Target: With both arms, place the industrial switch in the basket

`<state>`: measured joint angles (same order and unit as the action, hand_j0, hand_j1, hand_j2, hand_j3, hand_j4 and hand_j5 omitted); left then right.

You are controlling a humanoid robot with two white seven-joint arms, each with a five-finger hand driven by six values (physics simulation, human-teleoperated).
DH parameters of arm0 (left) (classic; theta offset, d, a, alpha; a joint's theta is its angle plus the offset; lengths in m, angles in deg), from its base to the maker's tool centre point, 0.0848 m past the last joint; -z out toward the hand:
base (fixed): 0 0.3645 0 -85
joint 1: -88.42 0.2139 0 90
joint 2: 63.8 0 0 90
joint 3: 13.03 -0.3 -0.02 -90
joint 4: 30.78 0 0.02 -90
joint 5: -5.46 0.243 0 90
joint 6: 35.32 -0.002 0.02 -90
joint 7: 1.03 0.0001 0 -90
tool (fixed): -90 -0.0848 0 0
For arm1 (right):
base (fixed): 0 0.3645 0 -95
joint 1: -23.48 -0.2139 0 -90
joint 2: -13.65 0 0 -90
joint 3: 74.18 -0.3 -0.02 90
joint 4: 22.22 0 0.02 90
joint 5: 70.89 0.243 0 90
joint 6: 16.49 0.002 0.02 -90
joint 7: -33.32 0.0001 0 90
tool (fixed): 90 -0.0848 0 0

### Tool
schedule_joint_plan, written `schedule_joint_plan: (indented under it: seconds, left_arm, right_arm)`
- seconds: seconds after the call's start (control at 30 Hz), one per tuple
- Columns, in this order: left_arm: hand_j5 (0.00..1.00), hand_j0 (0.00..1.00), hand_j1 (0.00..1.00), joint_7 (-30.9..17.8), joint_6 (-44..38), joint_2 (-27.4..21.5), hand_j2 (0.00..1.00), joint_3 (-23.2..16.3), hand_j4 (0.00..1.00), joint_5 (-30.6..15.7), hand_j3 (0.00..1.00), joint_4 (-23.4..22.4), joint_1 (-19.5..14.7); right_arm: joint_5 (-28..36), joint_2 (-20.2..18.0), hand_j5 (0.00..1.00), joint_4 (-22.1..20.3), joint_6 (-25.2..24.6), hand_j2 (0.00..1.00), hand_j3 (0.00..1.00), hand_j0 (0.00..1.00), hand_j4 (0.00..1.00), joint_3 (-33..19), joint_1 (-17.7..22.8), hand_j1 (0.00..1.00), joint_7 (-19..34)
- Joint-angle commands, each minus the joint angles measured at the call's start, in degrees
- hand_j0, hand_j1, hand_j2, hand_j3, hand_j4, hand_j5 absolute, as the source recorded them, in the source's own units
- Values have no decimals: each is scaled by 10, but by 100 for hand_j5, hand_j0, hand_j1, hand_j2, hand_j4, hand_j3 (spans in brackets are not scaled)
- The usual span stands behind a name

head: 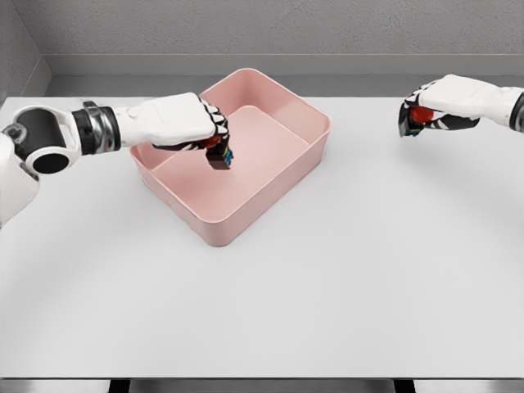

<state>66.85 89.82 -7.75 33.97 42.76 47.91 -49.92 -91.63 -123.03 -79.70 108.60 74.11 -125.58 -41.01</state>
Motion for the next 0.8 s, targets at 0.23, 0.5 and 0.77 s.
schedule_joint_plan:
  seconds: [0.23,0.5,0.77]
  left_arm:
    - [37,37,37,0,-1,13,37,0,37,26,37,-40,0]
    - [58,58,58,3,-1,14,58,2,58,26,58,-39,4]
    - [83,83,83,5,-1,12,83,2,83,25,83,-39,4]
  right_arm:
    - [4,-1,55,-38,-1,55,55,55,55,-1,-9,55,0]
    - [4,10,55,-59,-1,55,55,55,55,-1,-24,55,0]
    - [4,19,55,-84,-1,55,55,55,55,0,-34,55,1]
